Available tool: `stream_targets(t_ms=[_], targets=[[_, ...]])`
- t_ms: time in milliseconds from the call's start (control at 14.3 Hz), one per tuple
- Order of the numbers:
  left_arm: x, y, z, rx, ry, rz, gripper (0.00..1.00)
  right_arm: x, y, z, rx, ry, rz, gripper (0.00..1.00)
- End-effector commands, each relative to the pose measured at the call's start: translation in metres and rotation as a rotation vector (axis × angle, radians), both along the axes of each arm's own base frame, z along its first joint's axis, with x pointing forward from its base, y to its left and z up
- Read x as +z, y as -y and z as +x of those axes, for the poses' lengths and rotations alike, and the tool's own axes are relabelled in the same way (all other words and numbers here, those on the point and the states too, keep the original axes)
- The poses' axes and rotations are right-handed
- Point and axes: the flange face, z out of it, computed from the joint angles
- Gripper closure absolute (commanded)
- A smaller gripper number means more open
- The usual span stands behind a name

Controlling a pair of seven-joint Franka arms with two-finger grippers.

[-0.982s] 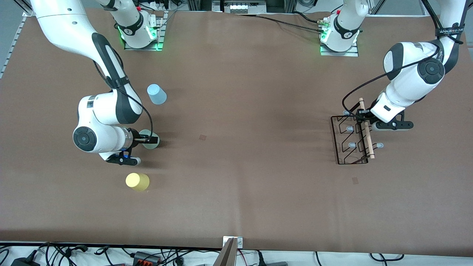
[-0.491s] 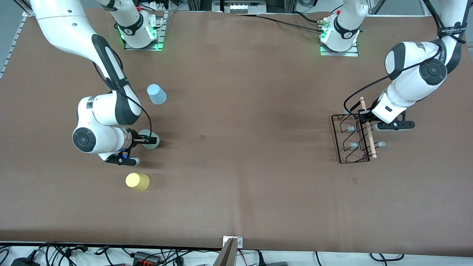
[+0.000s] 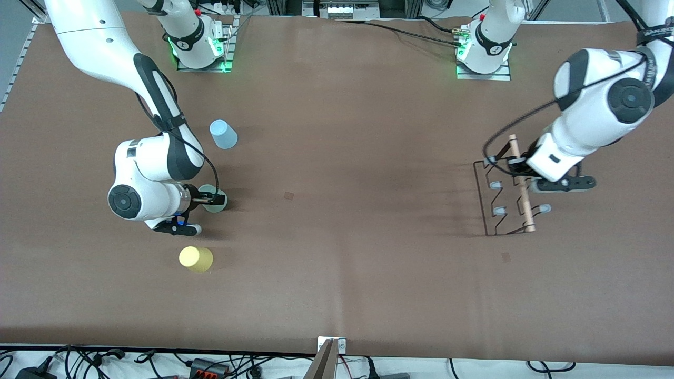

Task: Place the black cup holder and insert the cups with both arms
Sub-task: 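Grasp the rack's wooden handle with the left gripper while the right gripper lowers, then move the rack with the left gripper while the right gripper grasps the cup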

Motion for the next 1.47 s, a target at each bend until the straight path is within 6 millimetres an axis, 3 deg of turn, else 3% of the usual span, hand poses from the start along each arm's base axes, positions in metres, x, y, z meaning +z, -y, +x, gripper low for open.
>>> stream_targets(t_ms=[0,210,351,491,631,771,982,1052,1192,1402], targets=[[0.015,0.081,0.027,-0.014,-0.01,-0.033,0.96,-0.002,-0.003,-0.002,-0.004,-0.007,-0.009,0.0],[0.021,0.176,0.028,-0.073,-0.036,-0.057,0.99,-0.003,0.0,-0.004,-0.007,-0.025,-0.011,0.0],[0.007,0.23,0.02,-0.087,-0.052,-0.068,0.99,-0.003,0.002,-0.006,-0.009,-0.045,-0.012,0.14],[-0.006,0.295,-0.001,-0.145,-0.064,-0.086,0.98,-0.003,0.004,-0.008,-0.01,-0.062,-0.013,0.15],[-0.013,0.344,-0.011,-0.145,-0.058,-0.099,0.98,-0.003,0.003,-0.008,-0.007,-0.065,-0.013,0.16],[-0.013,0.378,-0.017,-0.074,-0.046,-0.111,0.98,-0.002,0.003,-0.007,-0.005,-0.062,-0.012,0.26],[-0.014,0.415,-0.028,-0.082,-0.007,-0.152,0.97,0.004,0.001,-0.004,-0.006,-0.05,-0.009,0.6],[-0.015,0.426,-0.034,-0.077,0.01,-0.171,0.97,0.011,0.0,-0.001,-0.005,-0.035,-0.007,0.67],[-0.026,0.447,-0.046,-0.037,0.019,-0.192,0.97,0.042,0.002,0.009,0.005,0.006,0.013,0.68],[-0.042,0.46,-0.053,-0.032,0.02,-0.2,0.92,0.111,0.017,0.029,-0.009,0.005,0.033,0.68]])
